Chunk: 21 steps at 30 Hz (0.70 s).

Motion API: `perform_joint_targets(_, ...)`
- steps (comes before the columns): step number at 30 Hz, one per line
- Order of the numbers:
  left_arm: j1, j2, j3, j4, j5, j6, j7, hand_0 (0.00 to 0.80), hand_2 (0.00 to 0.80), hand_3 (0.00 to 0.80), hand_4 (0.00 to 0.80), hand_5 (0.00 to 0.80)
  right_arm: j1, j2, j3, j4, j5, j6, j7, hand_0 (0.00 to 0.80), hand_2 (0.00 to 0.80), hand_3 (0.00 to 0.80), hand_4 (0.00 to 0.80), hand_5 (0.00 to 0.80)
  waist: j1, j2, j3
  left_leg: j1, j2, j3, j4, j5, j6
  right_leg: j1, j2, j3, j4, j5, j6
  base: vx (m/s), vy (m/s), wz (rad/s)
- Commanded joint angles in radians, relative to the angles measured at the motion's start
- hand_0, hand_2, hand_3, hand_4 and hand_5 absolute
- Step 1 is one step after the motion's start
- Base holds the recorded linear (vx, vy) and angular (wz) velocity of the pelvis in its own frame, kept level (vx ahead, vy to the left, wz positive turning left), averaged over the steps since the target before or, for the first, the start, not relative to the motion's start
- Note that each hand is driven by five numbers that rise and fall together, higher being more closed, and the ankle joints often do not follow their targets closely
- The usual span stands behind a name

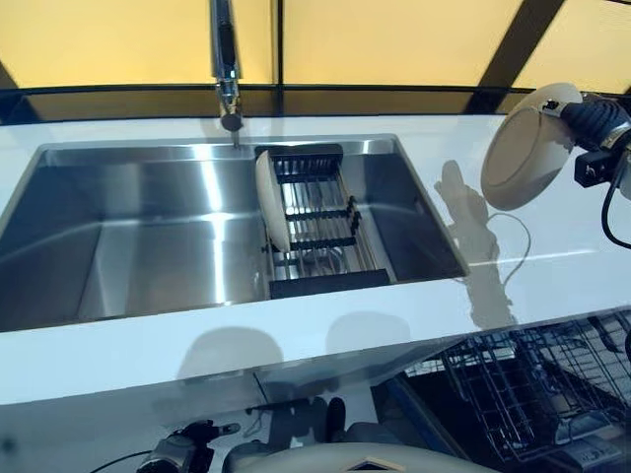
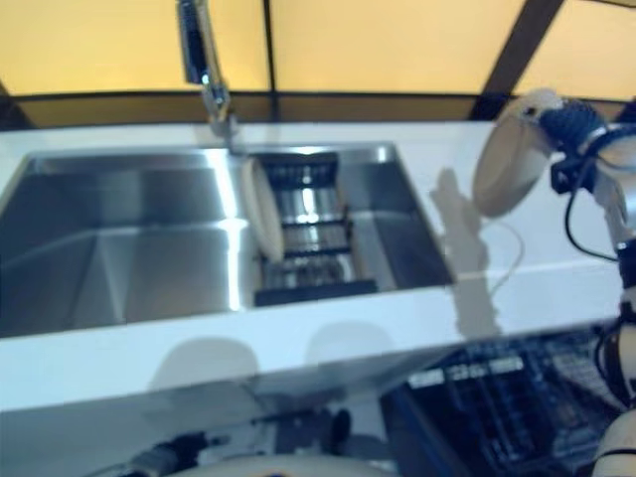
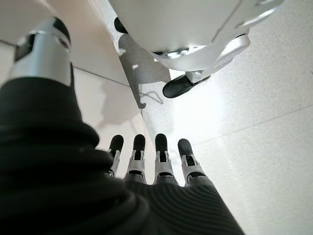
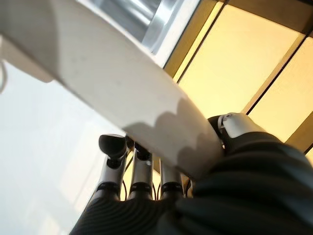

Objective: Take plates into dishwasher

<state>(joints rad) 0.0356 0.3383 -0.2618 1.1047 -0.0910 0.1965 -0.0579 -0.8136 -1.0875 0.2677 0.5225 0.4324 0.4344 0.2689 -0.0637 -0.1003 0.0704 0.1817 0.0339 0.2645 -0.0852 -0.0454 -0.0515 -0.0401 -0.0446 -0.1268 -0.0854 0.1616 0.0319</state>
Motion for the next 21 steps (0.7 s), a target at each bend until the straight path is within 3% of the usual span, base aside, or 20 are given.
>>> perform_joint_targets(1,-0.040,0.044,-0.005,0.059,0.046,-0.027,0.002,0.000,0.000,0.000,0.000,0.000,0.029,-0.099,-0.083,-0.017,-0.062,-0.069,0.025,0.800,0.800,0.800,0.800,0.800,-0.036,0.003,-0.017,-0.053,0.005,-0.029,0.004,-0.002,0.030,0.059,-0.054,0.039,0.063,-0.087,0.132,-0.053,0.008,-0.30)
perform_joint_targets(15,-0.055,0.072,0.055,0.060,0.067,-0.032,0.001,0.000,0.000,0.000,0.000,0.000,0.469,-0.122,-0.409,-0.116,-0.151,-0.117,0.115,0.800,0.800,0.800,0.800,0.800,-0.118,0.013,-0.008,-0.064,0.020,0.028,0.008,-0.004,0.046,0.002,-0.046,0.079,0.090,-0.073,0.149,-0.039,-0.015,-0.16)
perform_joint_targets(21,-0.058,0.084,0.067,0.061,0.081,-0.032,-0.007,0.000,0.000,0.000,0.000,0.000,0.582,-0.083,-0.467,-0.162,-0.217,-0.144,0.125,0.800,0.800,0.800,0.800,0.800,-0.128,0.017,-0.002,-0.071,0.020,0.035,0.008,-0.004,0.051,-0.009,-0.042,0.080,0.093,-0.071,0.150,-0.040,-0.034,-0.14)
